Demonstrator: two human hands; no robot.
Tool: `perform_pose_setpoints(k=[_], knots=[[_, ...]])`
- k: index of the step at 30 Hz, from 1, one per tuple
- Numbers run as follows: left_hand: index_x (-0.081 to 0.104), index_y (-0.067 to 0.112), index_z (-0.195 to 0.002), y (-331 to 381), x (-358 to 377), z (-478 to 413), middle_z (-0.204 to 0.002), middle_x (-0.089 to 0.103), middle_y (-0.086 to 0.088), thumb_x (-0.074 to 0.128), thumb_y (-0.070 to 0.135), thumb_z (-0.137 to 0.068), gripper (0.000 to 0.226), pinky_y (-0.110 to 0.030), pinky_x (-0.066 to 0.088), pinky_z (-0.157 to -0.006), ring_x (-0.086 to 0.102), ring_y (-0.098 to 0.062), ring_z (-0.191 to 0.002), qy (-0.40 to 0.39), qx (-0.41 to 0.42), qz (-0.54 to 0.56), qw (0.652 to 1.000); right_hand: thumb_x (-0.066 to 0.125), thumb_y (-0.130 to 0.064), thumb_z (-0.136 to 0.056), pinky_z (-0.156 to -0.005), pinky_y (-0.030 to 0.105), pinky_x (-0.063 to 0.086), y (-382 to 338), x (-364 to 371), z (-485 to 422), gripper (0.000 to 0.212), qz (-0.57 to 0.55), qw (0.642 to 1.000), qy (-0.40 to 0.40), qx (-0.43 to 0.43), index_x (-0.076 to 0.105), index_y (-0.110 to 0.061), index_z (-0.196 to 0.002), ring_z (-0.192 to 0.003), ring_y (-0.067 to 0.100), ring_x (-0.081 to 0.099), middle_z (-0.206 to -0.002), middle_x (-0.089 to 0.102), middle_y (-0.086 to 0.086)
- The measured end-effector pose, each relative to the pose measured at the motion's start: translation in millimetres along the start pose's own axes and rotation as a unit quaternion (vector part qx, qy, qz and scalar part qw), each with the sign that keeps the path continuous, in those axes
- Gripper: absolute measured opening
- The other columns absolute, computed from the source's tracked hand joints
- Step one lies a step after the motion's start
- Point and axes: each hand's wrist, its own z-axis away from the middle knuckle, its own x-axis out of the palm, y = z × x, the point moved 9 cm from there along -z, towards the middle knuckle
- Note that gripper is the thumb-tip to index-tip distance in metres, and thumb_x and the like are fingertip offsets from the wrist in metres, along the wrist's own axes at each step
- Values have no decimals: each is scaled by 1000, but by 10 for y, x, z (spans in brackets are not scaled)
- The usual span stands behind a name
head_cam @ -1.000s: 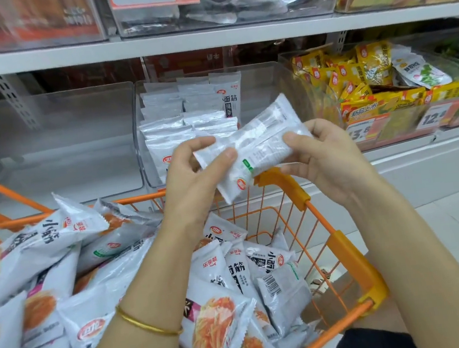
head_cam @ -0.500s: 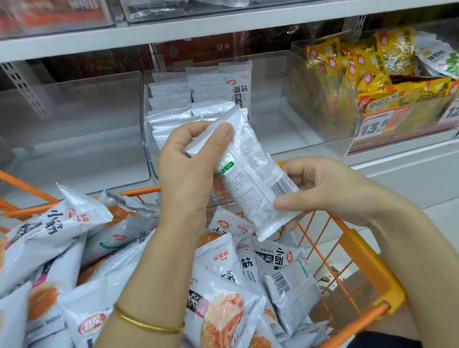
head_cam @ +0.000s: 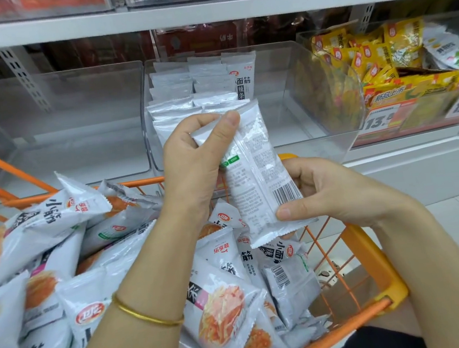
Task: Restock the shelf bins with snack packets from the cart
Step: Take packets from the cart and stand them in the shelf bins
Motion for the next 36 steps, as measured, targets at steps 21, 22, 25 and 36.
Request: perform_pose_setpoints(k=[21, 22, 25, 36], knots=[[57, 14, -78, 21, 35, 8, -57, 64, 6, 58, 19, -89, 12, -19, 47, -45, 57, -7, -49, -25, 11, -8, 1000, 71, -6, -66, -93, 35, 51, 83, -137, -18, 51, 43, 998, 45, 12, 56, 3, -114, -102, 17, 63, -113, 66, 14], [58, 14, -78, 20, 34, 5, -57, 64, 6, 58, 19, -90, 12, -19, 47, -45, 57, -7, -49, -26, 11, -8, 1000, 71, -6, -67, -93, 36, 51, 84, -139, -18, 51, 43, 998, 45, 12, 55, 3, -115, -102, 17, 63, -113, 66, 15], [58, 14, -79, 11, 32, 0, -59, 64, 6, 58, 20, -89, 13, -20, 48, -47, 57, -8, -51, -27, 11, -4, 1000, 71, -5, -67, -92, 36, 51, 88, -149, -16, 51, 42, 998, 48, 10, 55, 2, -115, -102, 17, 63, -112, 66, 13], [66, 9, -102, -145, 83, -27, -101, 58, -19, 38, 57, -89, 56, -41, 42, -81, 56, -29, -92, -58, -65, 69, 994, 62, -4, -76, -65, 30, 57, 73, -146, -16, 39, -8, 999, 38, 6, 55, -1, -115, -87, 20, 67, -103, 69, 7]])
